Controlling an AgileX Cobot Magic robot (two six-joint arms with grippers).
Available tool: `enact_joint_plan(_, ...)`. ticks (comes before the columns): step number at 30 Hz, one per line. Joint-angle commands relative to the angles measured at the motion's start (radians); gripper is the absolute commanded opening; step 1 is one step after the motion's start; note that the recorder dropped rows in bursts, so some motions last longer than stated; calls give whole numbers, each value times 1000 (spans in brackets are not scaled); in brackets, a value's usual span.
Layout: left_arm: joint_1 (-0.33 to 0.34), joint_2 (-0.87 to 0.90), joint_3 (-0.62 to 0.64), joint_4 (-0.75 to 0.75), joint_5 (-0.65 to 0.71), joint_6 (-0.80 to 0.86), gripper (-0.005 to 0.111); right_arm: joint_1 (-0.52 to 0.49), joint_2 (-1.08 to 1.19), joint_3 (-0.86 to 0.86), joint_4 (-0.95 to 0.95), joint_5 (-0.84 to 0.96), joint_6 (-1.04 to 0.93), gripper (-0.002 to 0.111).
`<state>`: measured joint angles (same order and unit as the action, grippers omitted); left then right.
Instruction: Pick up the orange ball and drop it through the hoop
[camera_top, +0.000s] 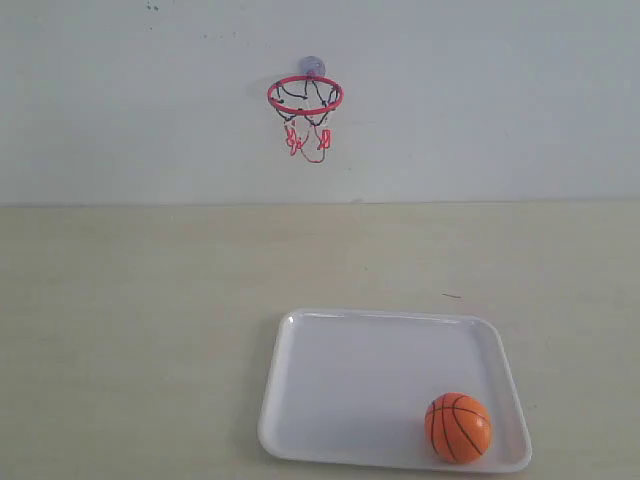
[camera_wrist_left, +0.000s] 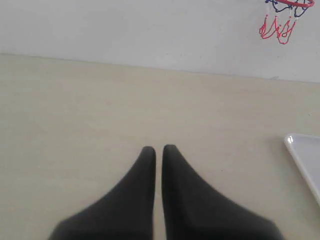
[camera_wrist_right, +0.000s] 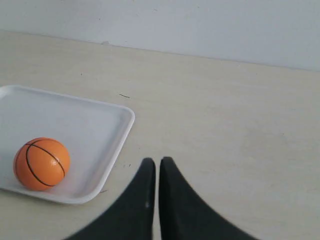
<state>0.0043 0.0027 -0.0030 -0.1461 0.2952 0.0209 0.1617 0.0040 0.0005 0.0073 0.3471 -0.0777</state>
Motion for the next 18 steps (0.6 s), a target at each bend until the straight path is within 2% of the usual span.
enact_joint_plan(1,-4,-3,3,8,0,-6,4,-2,-4,-1,-7,-14,-8,3)
enact_joint_plan(15,-4,-3,3,8,0,-6,4,-2,-4,-1,-7,-14,-8,3)
enact_joint_plan(18,-4,-3,3,8,0,-6,4,-2,-4,-1,-22,-99,-106,3)
